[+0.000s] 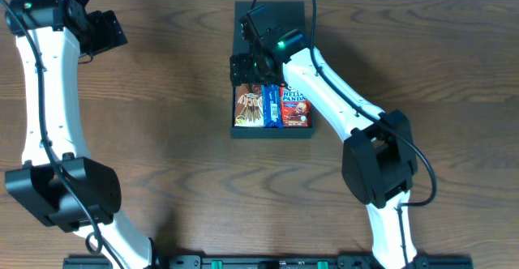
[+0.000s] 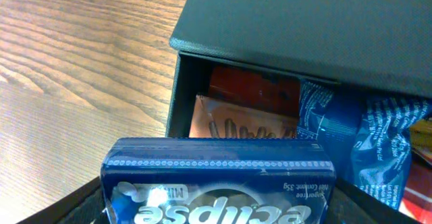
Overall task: Pack container
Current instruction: 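Carry the mints tin with the right gripper over the box, then insert the mints tin into the box's left side and release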
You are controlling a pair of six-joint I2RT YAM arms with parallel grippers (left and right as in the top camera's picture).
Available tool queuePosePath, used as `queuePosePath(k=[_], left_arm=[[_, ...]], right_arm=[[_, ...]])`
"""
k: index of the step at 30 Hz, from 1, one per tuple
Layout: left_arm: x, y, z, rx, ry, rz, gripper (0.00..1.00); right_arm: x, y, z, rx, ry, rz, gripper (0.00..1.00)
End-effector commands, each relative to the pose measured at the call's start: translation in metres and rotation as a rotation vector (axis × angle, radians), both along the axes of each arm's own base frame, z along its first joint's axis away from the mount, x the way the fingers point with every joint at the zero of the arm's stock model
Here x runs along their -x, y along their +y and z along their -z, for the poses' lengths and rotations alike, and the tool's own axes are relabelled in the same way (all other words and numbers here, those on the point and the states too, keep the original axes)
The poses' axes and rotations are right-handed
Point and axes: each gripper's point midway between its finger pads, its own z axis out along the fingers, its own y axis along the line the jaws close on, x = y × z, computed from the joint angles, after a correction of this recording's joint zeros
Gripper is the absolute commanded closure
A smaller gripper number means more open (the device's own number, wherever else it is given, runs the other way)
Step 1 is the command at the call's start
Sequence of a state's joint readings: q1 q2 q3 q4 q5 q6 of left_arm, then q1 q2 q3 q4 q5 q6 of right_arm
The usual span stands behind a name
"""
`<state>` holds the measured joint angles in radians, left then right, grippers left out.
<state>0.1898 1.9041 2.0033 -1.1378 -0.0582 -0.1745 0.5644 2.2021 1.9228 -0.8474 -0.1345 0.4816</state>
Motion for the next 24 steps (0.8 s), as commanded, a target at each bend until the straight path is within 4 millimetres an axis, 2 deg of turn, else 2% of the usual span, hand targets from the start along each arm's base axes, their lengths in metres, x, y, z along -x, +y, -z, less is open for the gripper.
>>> queuePosePath(k=[1, 3, 5, 10, 12, 14, 15, 17, 18, 19, 22, 24], left_arm=[[-0.001, 0.002, -0.002, 0.0, -0.001, 0.009, 0.02], [0.0, 0.002, -0.002, 0.001, 0.001, 0.009, 0.02], [0.0, 0.002, -0.002, 0.001, 0.002, 0.009, 0.03], [0.0, 0.002, -0.002, 0.001, 0.002, 0.009, 0.02], [0.0, 0.002, -0.002, 0.001, 0.002, 0.009, 0.03], [0.0, 0.002, -0.002, 0.001, 0.002, 0.009, 0.03], [0.0, 0.002, -0.002, 0.001, 0.002, 0.009, 0.03], [0.0, 0.002, -0.002, 0.001, 0.001, 0.009, 0.02], [0.0, 0.002, -0.002, 0.001, 0.001, 0.009, 0.02], [0.0, 0.002, -0.002, 0.001, 0.001, 0.009, 0.03], [0.0, 0.002, -0.002, 0.001, 0.001, 0.009, 0.03], [0.0, 0.002, -0.002, 0.001, 0.0, 0.009, 0.03]], right_arm=[[-0.005, -0.001, 0.0, 0.005, -0.009, 0.018, 0.14], [-0.005, 0.0, -0.001, 0.002, -0.012, 0.018, 0.09], [-0.006, 0.0, -0.004, -0.001, -0.017, 0.018, 0.08], [-0.012, 0.002, -0.015, -0.009, -0.042, 0.019, 0.08], [-0.015, 0.004, -0.025, -0.01, -0.064, 0.008, 0.1], [-0.018, 0.005, -0.035, -0.016, -0.082, -0.001, 0.19], [-0.02, 0.007, -0.042, -0.02, -0.096, -0.009, 0.28], [-0.024, 0.011, -0.054, -0.031, -0.13, -0.03, 0.54], [-0.025, 0.014, -0.058, -0.038, -0.141, -0.038, 0.71], [-0.025, 0.017, -0.06, -0.044, -0.15, -0.047, 0.8], [-0.019, 0.031, -0.061, -0.089, -0.15, -0.124, 0.96], [-0.014, 0.038, -0.055, -0.102, -0.129, -0.149, 0.99]])
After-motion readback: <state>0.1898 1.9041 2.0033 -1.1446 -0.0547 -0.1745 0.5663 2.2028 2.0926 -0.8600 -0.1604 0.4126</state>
